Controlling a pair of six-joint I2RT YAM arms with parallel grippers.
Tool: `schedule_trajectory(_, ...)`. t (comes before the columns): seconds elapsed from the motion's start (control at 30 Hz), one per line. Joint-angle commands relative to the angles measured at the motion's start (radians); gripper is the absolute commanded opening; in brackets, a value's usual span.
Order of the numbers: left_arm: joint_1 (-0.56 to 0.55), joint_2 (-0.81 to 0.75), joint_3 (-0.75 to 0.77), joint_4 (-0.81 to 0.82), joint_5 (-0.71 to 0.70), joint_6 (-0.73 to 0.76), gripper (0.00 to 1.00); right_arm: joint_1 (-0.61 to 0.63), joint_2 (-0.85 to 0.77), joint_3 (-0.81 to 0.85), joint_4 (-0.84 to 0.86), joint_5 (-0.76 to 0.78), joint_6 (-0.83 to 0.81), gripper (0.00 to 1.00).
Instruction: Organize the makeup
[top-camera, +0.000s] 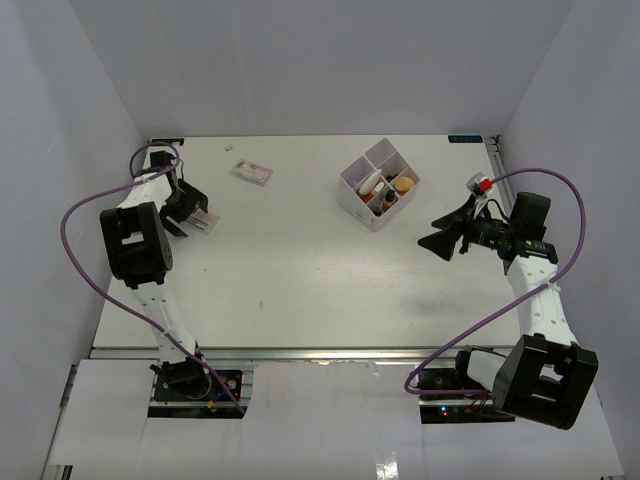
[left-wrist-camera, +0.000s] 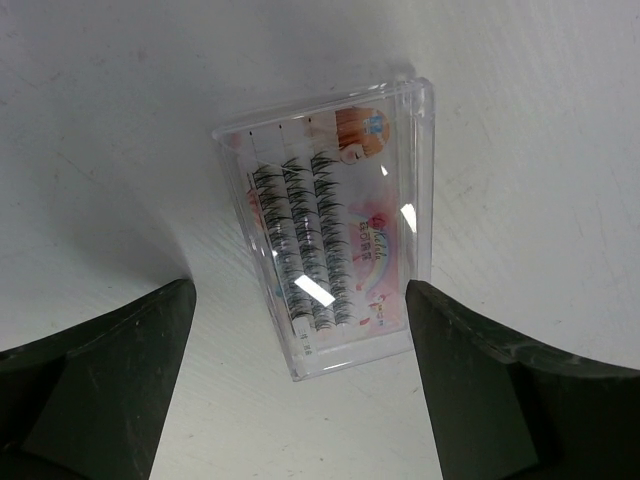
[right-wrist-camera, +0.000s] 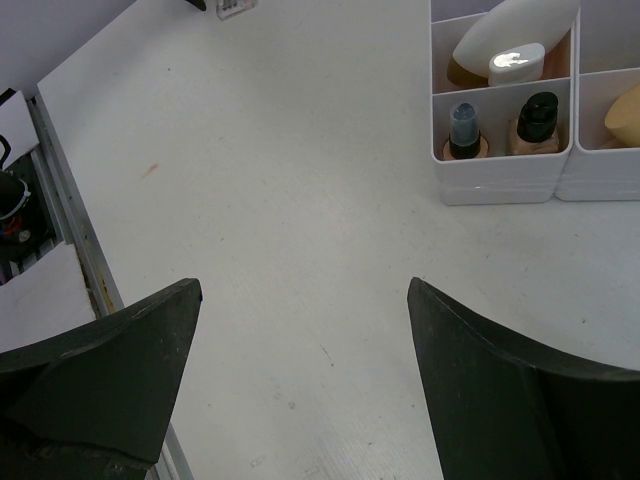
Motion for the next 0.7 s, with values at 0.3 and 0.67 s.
schedule_trajectory(0.3, -0.009, 0.002, 0.004, -0.042, 0.06, -0.008, 0.98, -0.003, -0.016, 0.001, 0.003, -0.012, -0.005, 0.9)
schedule_trajectory(0.67, -0.018, -0.077, -0.01, -0.021, 0.123, -0.051, 0.98, -0.004, -0.014, 0.001, 0.002, -0.012, -0.006, 0.9)
